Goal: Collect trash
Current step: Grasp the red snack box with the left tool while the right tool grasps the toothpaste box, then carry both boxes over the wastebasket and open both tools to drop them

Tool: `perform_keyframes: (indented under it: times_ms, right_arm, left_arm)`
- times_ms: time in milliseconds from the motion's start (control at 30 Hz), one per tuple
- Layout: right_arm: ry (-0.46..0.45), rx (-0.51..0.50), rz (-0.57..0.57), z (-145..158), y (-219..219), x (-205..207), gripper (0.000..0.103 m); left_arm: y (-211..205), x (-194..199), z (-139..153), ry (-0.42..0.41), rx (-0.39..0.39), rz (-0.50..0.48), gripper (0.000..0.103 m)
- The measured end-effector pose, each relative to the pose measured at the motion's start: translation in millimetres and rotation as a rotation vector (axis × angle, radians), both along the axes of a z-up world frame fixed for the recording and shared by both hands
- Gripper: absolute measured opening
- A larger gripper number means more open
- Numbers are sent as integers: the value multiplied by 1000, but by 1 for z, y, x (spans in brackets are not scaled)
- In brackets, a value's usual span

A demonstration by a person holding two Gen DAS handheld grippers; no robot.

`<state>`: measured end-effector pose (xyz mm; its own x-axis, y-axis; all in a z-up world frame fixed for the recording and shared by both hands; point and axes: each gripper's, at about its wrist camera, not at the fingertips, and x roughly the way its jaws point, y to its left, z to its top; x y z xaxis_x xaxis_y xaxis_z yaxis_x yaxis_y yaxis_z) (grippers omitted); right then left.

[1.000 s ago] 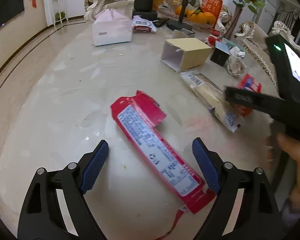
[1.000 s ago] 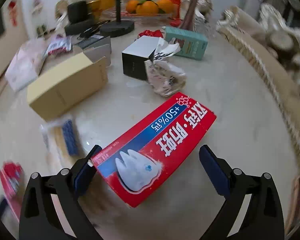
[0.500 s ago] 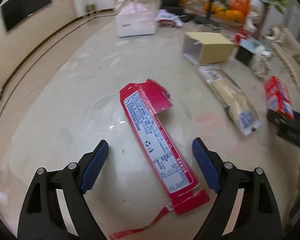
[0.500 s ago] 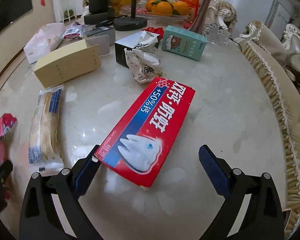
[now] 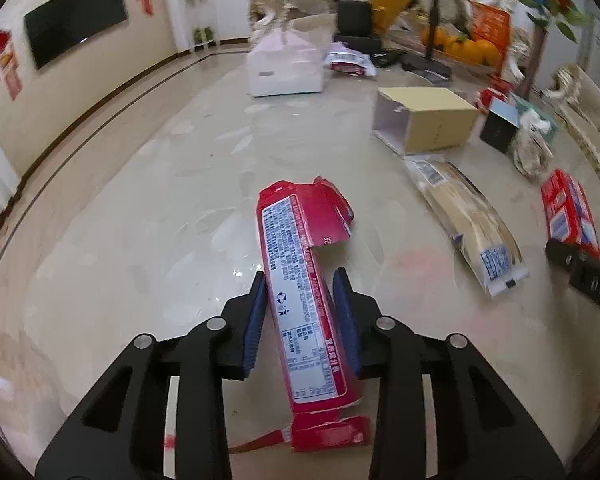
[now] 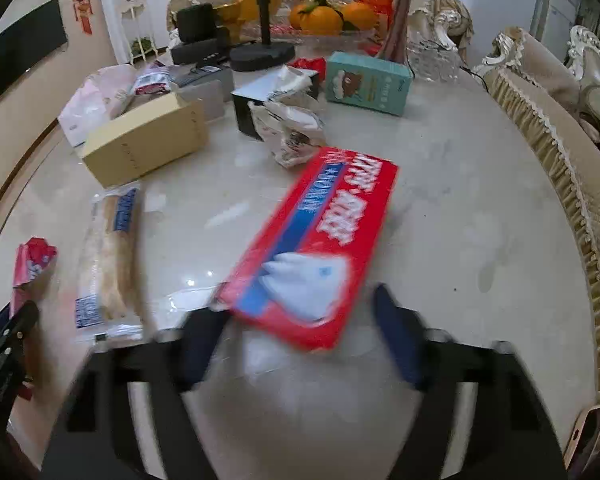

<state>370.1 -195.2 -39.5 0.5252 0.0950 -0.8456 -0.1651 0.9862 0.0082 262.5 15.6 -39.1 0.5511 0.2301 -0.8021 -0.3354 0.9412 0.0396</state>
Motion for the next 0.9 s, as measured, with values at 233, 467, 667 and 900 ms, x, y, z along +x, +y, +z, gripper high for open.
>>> perform_keyframes:
  times_ms: [233, 467, 667, 900]
  right_arm:
    - [-45, 32, -22, 7, -8, -15, 53]
    - [-67, 101, 9, 17, -20, -45, 53]
    - [-113, 150, 83, 40, -23, -96, 53]
    - [-109, 181, 194, 52, -22, -192, 53]
  left_arm:
    - [6, -1, 0, -6, -11, -125, 26]
    - [24, -12, 9, -37, -78, -200, 26]
    - [29, -61, 34, -98, -76, -314, 26]
    - [23, -154, 33, -82, -114, -470, 26]
